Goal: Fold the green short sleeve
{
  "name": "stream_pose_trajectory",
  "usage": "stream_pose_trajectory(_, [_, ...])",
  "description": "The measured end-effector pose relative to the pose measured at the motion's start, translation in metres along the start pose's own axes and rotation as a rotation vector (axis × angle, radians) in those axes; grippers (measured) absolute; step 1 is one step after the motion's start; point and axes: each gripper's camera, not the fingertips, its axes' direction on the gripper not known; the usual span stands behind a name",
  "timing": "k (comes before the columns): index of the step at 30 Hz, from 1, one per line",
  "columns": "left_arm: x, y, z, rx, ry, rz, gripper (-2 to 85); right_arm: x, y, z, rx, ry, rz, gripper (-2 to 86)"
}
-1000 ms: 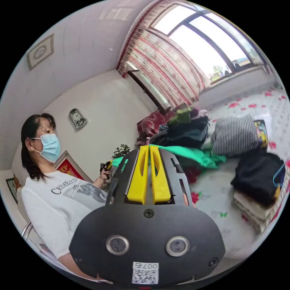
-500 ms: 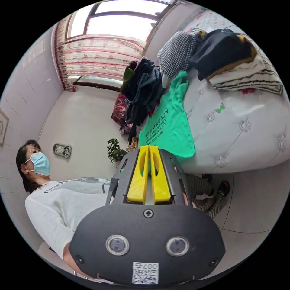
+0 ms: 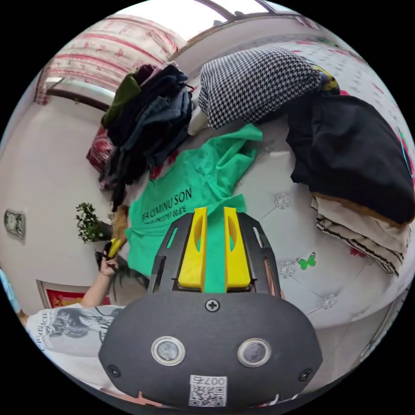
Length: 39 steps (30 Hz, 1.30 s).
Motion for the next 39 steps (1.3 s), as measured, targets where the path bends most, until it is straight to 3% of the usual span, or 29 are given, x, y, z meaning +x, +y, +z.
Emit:
stream_pose_trajectory(4, [0.037, 0.034, 0.029, -0.195, -0.275, 0.127, 8.8, -0.014, 0.024, 0.022, -0.083, 0.126, -0.031, 3.9])
stream_pose_trajectory(7, [0.047, 0.064, 0.043, -0.25, -0.36, 0.11, 8.1, -0.012, 0.049, 0.035, -0.15, 0.135, 0.001, 4.1])
stream_pose_trajectory(10, [0.06, 0.077, 0.049, -0.181, -0.398, 0.082, 3.0, -0.015, 0.064, 0.059, -0.251, 0.131, 0.043, 3.3])
stream_pose_trajectory(12, [0.07, 0.075, 0.057, -0.188, -0.465, 0.076, 0.5, -0.027, 0.065, 0.059, -0.213, 0.181, 0.011, 1.4])
stream_pose_trajectory(15, [0.092, 0.071, 0.069, -0.246, -0.496, 0.117, -0.6, -0.044, 0.052, 0.063, -0.287, 0.24, -0.021, 0.3])
stream_pose_trajectory(19, [0.11, 0.097, 0.07, -0.314, -0.451, 0.117, -0.5, -0.067, 0.052, 0.045, -0.268, 0.387, -0.086, -0.2])
stream_pose_trajectory(22, [0.119, 0.126, 0.061, -0.269, -0.383, 0.094, 1.4, -0.072, 0.056, 0.027, -0.187, 0.447, -0.044, -0.2])
stream_pose_trajectory(27, [0.166, 0.126, 0.04, -0.148, -0.407, 0.205, 6.2, -0.113, 0.029, 0.02, -0.1, 0.395, -0.168, -0.2])
stream_pose_trajectory(32, [0.227, 0.088, 0.104, -0.272, -0.483, 0.513, 6.1, -0.158, -0.033, 0.09, -0.255, 0.259, -0.328, -0.2])
stream_pose_trajectory(34, [0.244, 0.074, 0.16, -0.399, -0.515, 0.641, 6.2, -0.167, -0.049, 0.114, -0.319, 0.243, -0.361, -0.2])
stream_pose_trajectory(39, [0.25, 0.053, 0.225, -0.448, -0.571, 0.72, 4.9, -0.184, -0.085, 0.156, -0.52, 0.141, -0.453, -0.2])
